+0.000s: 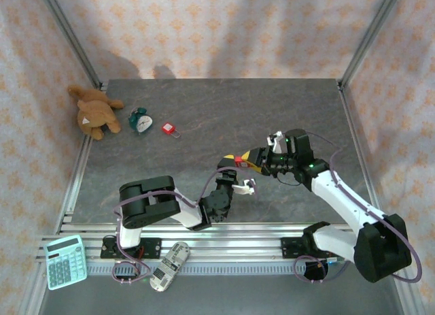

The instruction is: Unlock with the key

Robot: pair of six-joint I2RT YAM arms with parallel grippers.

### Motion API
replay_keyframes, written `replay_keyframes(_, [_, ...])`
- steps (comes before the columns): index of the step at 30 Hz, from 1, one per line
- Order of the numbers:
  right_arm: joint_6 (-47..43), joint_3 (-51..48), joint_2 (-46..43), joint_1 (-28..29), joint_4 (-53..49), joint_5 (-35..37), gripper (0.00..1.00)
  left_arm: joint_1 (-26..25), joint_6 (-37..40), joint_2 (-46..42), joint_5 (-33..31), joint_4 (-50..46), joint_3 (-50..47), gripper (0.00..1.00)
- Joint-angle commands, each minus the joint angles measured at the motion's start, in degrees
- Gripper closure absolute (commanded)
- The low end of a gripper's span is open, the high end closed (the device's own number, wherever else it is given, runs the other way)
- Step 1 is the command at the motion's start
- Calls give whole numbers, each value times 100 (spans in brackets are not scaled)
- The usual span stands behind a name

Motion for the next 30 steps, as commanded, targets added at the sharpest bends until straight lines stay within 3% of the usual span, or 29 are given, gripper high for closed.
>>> replay_keyframes(1, [-377,314,-200,-117,-255,176,71,-74,-112,-469,42,101,-162,20])
replay_keyframes(8, [-1101,538,-166,-206,-863,343,71,-66,-793,-1265,156,-474,-712,30])
replay_keyframes(12, [-1204,529,-99,-234,-831,353,71,-45,-1838,-1988,368,-2070,-723,30])
replay_keyframes(15, [-1285,547,-77,-254,-794,386,71,69,-3084,-2695,783,-4234,-420,25])
replay_keyframes(18, [-1200,502,-5,-259,-573,341,71,510,-4976,-3584,2434,-7698,468,24])
replay_keyframes(19, [-1191,482,25,-255,-526,331,71,708,-5409,-3789,2952,-8274,700,25])
replay_keyframes(25, [-1206,441,65,-255,-455,233,71,1242,-5592,-4454,4763,-9604,1153,23])
replay_keyframes(28, [-1207,424,18,-255,-448,182,71,1631,-5731,-4280,5873,-10154,1552,27])
replay_keyframes(30, [-1185,406,-21,-255,-437,90,71,1755,-5714,-4054,6136,-10264,1709,31])
